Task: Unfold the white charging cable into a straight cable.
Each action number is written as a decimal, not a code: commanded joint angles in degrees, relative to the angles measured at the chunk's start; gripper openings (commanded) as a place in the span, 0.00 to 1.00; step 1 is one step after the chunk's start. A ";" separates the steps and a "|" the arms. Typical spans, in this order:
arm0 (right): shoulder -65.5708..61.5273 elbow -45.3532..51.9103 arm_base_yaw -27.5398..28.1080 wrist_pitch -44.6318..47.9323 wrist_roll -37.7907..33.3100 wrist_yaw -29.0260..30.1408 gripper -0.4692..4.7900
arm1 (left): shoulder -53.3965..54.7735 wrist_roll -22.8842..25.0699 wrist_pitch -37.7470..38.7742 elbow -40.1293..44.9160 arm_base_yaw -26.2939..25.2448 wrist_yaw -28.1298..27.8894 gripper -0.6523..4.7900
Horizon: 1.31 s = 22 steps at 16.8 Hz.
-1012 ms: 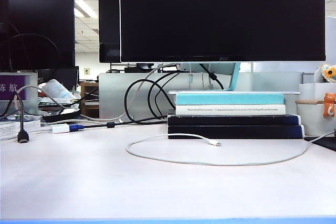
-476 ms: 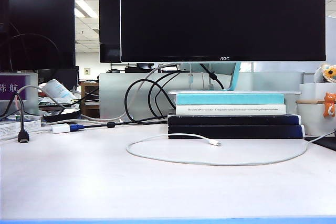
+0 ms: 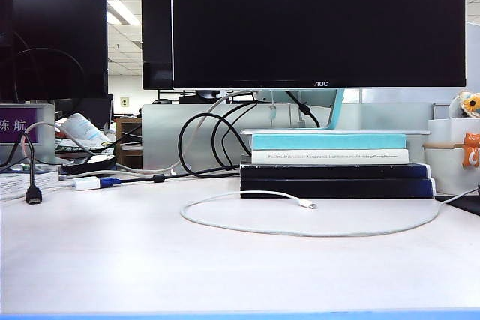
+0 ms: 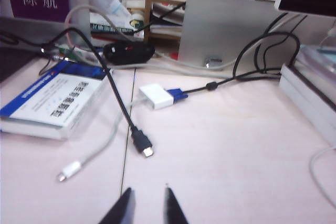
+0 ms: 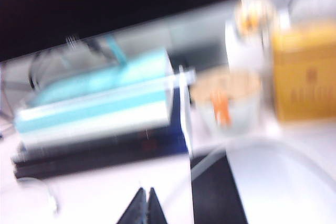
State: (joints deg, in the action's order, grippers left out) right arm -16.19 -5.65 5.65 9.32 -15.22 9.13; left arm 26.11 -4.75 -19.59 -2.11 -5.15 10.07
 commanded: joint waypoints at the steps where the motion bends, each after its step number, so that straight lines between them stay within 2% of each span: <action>1: 0.07 -0.11 -0.02 -0.57 -8.57 -0.04 0.09 | -0.04 -0.15 2.40 -0.26 0.00 -0.63 0.28; 2: 0.31 -0.11 -1.64 -0.55 -8.57 -1.46 0.09 | -0.04 -0.15 2.38 -0.26 0.00 -0.66 0.28; 3: 0.66 -0.15 -5.99 2.32 -10.25 -4.55 0.09 | -0.04 -0.15 2.43 -0.26 0.02 -0.63 0.28; 5: 0.77 -0.15 -10.03 2.69 -10.25 -4.31 0.09 | -0.04 -0.15 3.34 -0.26 -0.02 -0.85 0.28; 8: 2.14 0.57 -10.51 2.67 -10.23 -4.22 0.09 | -1.79 -0.15 3.15 1.01 0.55 -1.90 0.28; 11: 11.21 5.35 -11.04 0.24 -10.23 -3.83 0.09 | -9.07 -0.02 -5.53 1.70 1.73 -2.16 0.28; 12: 16.11 5.31 -11.08 -3.93 -10.12 -3.89 0.09 | -12.52 -0.02 -6.03 1.70 1.73 -2.25 0.28; 14: 16.09 5.27 -10.73 -1.77 -10.08 -3.89 0.09 | -15.91 -0.02 -3.65 1.70 1.73 -2.21 0.28; 16: 16.13 5.29 -10.58 -3.93 -10.08 -3.45 0.09 | -19.74 -0.02 -2.95 1.70 1.70 -2.34 0.28; 22: 16.13 5.29 -10.73 -5.09 -10.08 -2.78 0.09 | -20.46 -0.02 4.07 1.70 2.56 -2.38 0.28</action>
State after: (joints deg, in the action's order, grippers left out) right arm -0.08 -0.67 -5.02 3.36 -25.43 6.11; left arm 5.61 -4.75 -17.41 -0.38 -2.85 7.68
